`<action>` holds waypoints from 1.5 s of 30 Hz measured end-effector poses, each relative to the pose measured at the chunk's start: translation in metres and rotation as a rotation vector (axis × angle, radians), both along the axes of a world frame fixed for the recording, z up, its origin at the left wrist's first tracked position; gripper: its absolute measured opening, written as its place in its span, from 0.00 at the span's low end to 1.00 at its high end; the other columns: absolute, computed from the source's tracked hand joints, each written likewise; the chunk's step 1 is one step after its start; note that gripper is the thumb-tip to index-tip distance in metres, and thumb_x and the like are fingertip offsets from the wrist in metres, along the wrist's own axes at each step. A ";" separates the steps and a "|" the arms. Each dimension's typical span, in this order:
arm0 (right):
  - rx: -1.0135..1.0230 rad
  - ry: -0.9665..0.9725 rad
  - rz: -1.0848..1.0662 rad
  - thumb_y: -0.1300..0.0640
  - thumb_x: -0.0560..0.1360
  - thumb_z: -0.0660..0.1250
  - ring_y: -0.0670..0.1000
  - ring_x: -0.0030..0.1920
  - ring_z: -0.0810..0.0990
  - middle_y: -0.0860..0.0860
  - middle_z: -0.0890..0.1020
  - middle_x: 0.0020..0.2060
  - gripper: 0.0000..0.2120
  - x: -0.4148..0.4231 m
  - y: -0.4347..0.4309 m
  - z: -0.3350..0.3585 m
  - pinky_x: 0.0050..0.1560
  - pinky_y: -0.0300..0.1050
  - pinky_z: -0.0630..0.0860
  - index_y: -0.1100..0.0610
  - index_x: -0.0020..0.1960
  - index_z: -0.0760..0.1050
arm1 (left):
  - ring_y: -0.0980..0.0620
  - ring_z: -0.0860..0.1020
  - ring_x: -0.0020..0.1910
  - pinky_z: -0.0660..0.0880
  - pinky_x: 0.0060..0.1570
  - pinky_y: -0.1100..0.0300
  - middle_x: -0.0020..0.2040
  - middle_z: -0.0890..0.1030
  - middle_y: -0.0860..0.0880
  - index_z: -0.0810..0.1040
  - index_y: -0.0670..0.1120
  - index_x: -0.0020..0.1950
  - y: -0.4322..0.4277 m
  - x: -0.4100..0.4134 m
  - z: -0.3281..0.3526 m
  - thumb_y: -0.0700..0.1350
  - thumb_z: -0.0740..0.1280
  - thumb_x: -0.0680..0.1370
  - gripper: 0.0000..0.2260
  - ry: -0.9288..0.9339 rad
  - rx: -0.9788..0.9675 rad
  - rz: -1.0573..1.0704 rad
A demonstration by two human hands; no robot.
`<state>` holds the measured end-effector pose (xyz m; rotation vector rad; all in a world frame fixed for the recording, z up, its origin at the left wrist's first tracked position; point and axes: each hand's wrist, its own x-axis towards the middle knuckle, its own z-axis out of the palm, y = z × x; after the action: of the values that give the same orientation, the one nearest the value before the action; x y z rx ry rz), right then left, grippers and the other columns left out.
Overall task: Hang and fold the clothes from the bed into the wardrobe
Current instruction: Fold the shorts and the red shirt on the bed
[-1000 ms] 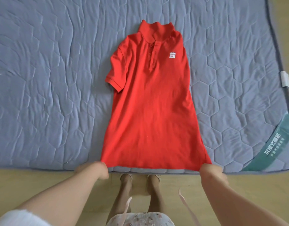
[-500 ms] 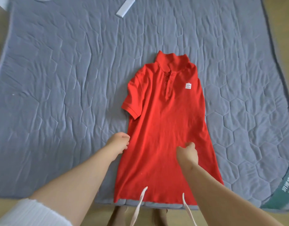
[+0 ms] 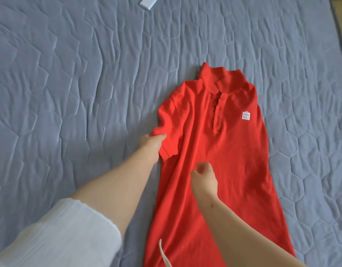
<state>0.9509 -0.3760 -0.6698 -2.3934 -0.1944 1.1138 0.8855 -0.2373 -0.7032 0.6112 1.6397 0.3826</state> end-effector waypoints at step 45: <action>-0.139 -0.203 -0.067 0.59 0.74 0.61 0.60 0.55 0.76 0.60 0.78 0.54 0.12 0.098 -0.002 -0.049 0.54 0.49 0.70 0.59 0.58 0.73 | 0.42 0.61 0.70 0.59 0.66 0.47 0.74 0.59 0.45 0.60 0.51 0.73 0.050 -0.006 -0.010 0.40 0.65 0.73 0.30 0.874 0.559 -0.583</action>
<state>1.0485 -0.3776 -0.7191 -2.6169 -0.1071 0.8794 0.8793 -0.1872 -0.7135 1.8175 2.0476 0.1261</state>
